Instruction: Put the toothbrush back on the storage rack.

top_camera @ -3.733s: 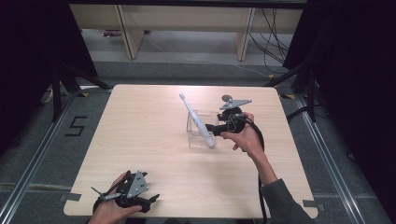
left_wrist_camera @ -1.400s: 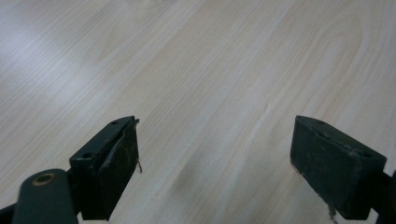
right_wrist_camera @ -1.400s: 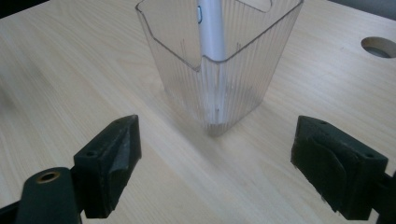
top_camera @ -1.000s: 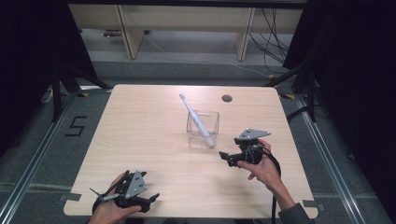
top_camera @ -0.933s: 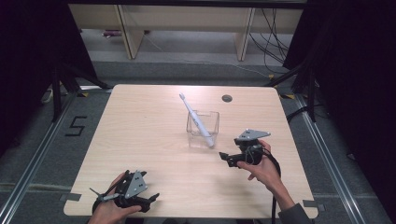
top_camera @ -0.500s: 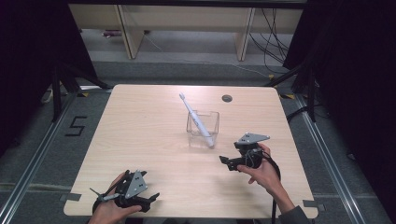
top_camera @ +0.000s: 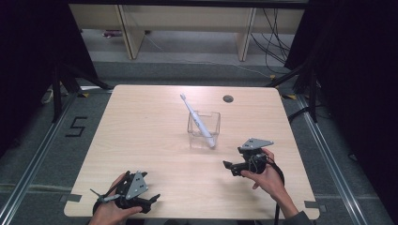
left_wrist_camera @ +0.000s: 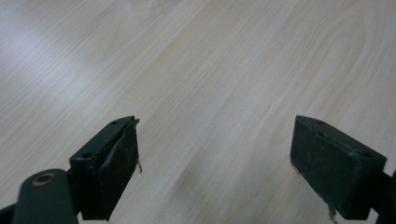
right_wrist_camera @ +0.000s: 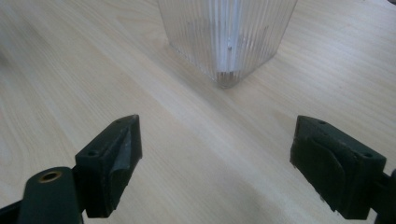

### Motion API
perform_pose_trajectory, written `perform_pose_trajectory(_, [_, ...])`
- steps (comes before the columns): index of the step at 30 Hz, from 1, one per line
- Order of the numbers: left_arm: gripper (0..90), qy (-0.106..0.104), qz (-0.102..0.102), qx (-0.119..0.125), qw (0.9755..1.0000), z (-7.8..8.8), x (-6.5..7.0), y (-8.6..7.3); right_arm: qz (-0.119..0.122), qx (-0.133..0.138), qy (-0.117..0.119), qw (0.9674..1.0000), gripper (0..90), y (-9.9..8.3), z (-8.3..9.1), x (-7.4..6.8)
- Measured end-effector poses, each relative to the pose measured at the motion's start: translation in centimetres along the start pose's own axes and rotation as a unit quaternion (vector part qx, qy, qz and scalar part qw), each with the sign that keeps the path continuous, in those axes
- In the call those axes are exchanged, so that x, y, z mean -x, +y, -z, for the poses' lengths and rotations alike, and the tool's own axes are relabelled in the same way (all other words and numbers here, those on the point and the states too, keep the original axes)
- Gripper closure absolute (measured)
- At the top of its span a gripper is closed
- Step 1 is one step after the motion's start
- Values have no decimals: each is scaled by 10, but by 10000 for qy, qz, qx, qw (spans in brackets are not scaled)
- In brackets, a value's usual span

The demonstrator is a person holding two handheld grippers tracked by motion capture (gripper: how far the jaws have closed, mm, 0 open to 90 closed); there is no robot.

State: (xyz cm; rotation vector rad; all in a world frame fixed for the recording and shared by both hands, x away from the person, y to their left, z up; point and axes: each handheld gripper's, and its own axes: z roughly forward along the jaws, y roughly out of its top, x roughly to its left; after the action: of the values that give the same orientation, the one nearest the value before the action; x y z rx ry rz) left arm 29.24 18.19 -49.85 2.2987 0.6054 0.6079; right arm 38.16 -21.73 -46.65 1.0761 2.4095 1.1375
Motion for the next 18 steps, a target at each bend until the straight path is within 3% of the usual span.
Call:
perform_pose_trajectory(3, [150, -14, -7, -4, 10000, 0, 0, 0, -50, -17, -5, 10000, 173, -3, 1, 1])
perform_pose_trajectory(4, [149, -14, -7, -4, 10000, 0, 0, 0, 59, 16, 11, 10000, 174, -4, 1, 2])
perform_pose_trajectory(7, [150, -4, -11, -14, 10000, 0, 0, 0, 79, -2, -16, 10000, 173, -7, 2, 3])
perform_pose_trajectory(9, [150, 23, -30, -36, 10000, 0, 0, 0, -155, -48, 0, 9999, 173, -10, 4, 0])
perform_pose_trajectory(10, [150, 24, -24, -30, 10000, 0, 0, 0, 97, -5, -18, 10000, 173, -11, 4, 4])
perform_pose_trajectory(12, [150, 23, -46, -46, 10000, 0, 0, 0, -55, -63, -24, 10000, 173, -13, 6, 2])
perform_pose_trajectory(14, [150, -12, -4, -3, 10000, 0, 1, 0, 22, -61, -17, 10000, 173, -16, 6, 4])
perform_pose_trajectory(15, [150, -14, 0, -2, 10000, 0, 1, 0, -78, -93, -31, 9999, 173, -17, 7, 3])
perform_pose_trajectory(16, [150, -7, 5, 1, 10000, 0, 1, 0, 31, -100, -30, 9999, 170, -18, 8, 4])
perform_pose_trajectory(18, [150, -5, -1, -6, 10000, 0, 1, 0, -92, -70, -70, 9999, 172, -21, 9, 3])
